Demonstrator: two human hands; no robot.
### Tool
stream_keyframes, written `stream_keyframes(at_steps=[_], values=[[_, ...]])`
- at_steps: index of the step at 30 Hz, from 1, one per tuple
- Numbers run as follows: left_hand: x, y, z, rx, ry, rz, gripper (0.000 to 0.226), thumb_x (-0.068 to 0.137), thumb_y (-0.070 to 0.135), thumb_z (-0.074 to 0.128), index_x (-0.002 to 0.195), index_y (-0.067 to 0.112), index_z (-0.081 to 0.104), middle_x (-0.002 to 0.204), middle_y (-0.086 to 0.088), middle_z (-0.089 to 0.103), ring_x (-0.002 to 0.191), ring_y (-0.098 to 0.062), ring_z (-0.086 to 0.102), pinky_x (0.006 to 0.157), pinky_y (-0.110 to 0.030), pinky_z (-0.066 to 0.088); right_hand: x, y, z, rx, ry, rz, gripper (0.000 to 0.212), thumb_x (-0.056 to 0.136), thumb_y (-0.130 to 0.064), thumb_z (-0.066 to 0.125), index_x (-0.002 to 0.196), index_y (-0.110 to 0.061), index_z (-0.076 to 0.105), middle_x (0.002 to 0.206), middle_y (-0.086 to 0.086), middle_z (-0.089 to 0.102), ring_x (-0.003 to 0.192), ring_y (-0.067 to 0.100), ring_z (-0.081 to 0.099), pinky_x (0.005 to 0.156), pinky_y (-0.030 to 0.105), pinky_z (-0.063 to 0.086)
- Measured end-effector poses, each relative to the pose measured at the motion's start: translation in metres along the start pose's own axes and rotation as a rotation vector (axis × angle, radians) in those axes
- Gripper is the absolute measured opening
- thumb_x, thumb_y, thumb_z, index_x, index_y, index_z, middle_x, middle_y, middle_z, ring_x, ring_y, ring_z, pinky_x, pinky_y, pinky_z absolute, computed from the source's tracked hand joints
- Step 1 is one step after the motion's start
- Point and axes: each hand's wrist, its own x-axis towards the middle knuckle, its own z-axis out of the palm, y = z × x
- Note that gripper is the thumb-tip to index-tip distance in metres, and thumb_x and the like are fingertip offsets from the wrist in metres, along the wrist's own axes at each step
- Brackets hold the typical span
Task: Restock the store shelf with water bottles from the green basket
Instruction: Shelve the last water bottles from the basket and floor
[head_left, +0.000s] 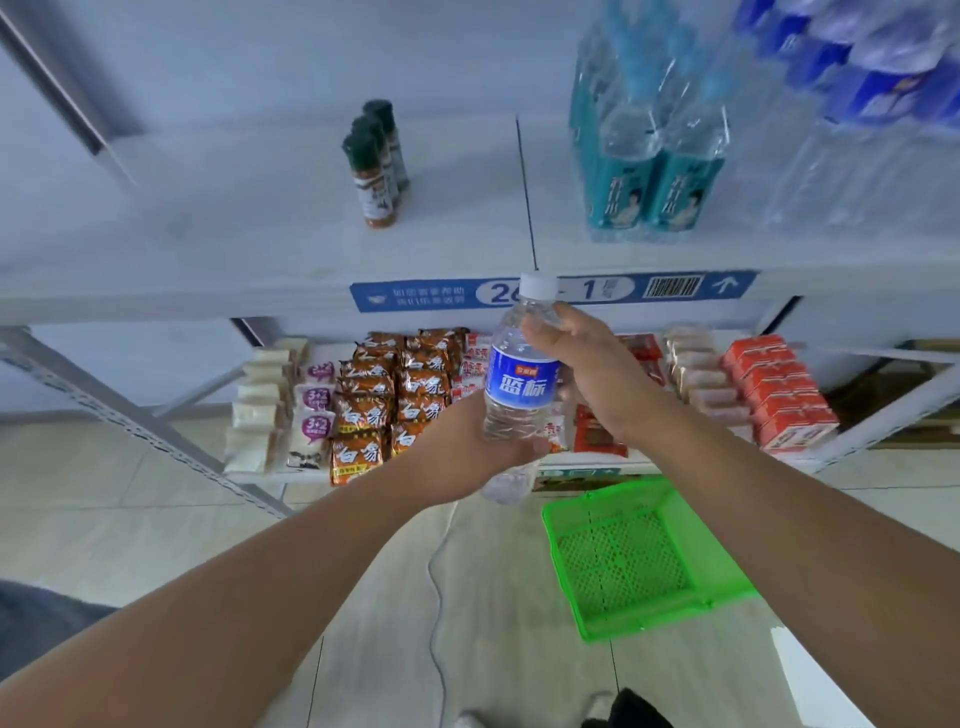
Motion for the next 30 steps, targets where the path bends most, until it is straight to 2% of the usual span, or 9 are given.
stream_keyframes(at_steps=[4,7,12,14,16,17,22,26,30], values=[[-0.016,0.033,-0.013,-0.034,0.018,0.075,0.028,0.088,0.037,0.076,0.111,0.046,0.064,0.106,0.020,0.074,0.094,0.008,0.067,0.082,-0.011,0.052,-0.030,-0.039,0.001,-0.027,0.047,-0.040,0.046,0.079,-0.060,0.064,0.117,-0.035,0.062,0.115,-0.007,0.074,0.106,0.014,0.073,0.098,0.047,0.057],[-0.014,0.046,-0.003,-0.058,0.046,0.114,0.033,0.084,0.042,0.079,0.114,0.044,0.065,0.107,0.021,0.074,0.095,0.006,0.069,0.089,-0.026,0.055,-0.053,-0.055,-0.010,-0.061,0.129,-0.054,0.058,0.073,-0.067,0.065,0.118,-0.030,0.061,0.112,-0.005,0.075,0.103,0.014,0.074,0.099,0.048,0.057],[-0.001,0.092,0.026,-0.074,0.022,0.189,0.033,0.084,0.042,0.080,0.113,0.042,0.065,0.104,0.019,0.075,0.093,0.004,0.070,0.087,-0.030,0.056,-0.084,-0.076,-0.051,-0.152,0.261,-0.105,0.046,0.086,-0.063,0.063,0.114,-0.027,0.065,0.106,-0.004,0.078,0.098,0.014,0.075,0.096,0.047,0.057],[0.010,0.117,0.040,-0.048,0.039,0.210,0.032,0.085,0.044,0.079,0.112,0.042,0.063,0.101,0.020,0.074,0.088,0.008,0.068,0.082,-0.024,0.054,-0.092,-0.084,-0.075,-0.167,0.324,-0.126,0.045,0.088,-0.063,0.062,0.111,-0.025,0.066,0.100,-0.004,0.078,0.092,0.009,0.075,0.085,0.034,0.060],[0.024,0.143,0.057,-0.023,0.055,0.233,0.028,0.086,0.045,0.078,0.108,0.043,0.062,0.097,0.021,0.073,0.086,0.012,0.065,0.074,-0.015,0.049,-0.099,-0.093,-0.103,-0.223,0.358,-0.141,0.037,0.091,-0.060,0.056,0.104,-0.027,0.066,0.092,-0.010,0.077,0.083,0.000,0.074,0.071,0.017,0.053],[0.032,0.157,0.067,-0.004,0.056,0.248,0.026,0.086,0.045,0.077,0.107,0.045,0.061,0.096,0.023,0.071,0.085,0.014,0.064,0.072,-0.011,0.048,-0.102,-0.097,-0.119,-0.243,0.374,-0.137,0.036,0.092,-0.060,0.053,0.101,-0.028,0.065,0.089,-0.013,0.077,0.081,-0.001,0.073,0.069,0.016,0.051],[0.088,0.225,0.118,0.007,0.074,0.282,0.025,0.087,0.046,0.075,0.108,0.044,0.061,0.098,0.018,0.072,0.086,0.005,0.068,0.079,-0.024,0.056,-0.108,-0.116,-0.213,-0.283,0.436,-0.114,0.063,0.090,-0.069,0.053,0.113,-0.011,0.065,0.103,0.003,0.076,0.095,0.017,0.073,0.096,0.047,0.057],[0.137,0.281,0.171,-0.013,0.106,0.297,0.039,0.085,0.044,0.078,0.120,0.041,0.060,0.108,0.021,0.071,0.097,0.007,0.066,0.084,-0.018,0.052,-0.111,-0.132,-0.297,-0.249,0.428,-0.105,0.059,0.087,-0.073,0.053,0.112,-0.022,0.067,0.104,-0.004,0.077,0.097,0.013,0.074,0.096,0.050,0.057],[0.183,0.334,0.220,-0.071,0.137,0.280,0.039,0.084,0.039,0.081,0.115,0.044,0.058,0.108,0.023,0.070,0.099,0.007,0.066,0.082,-0.013,0.048,-0.115,-0.138,-0.373,-0.180,0.443,-0.171,0.045,0.087,-0.069,0.059,0.103,-0.028,0.067,0.094,-0.009,0.078,0.089,0.009,0.075,0.096,0.048,0.057]])
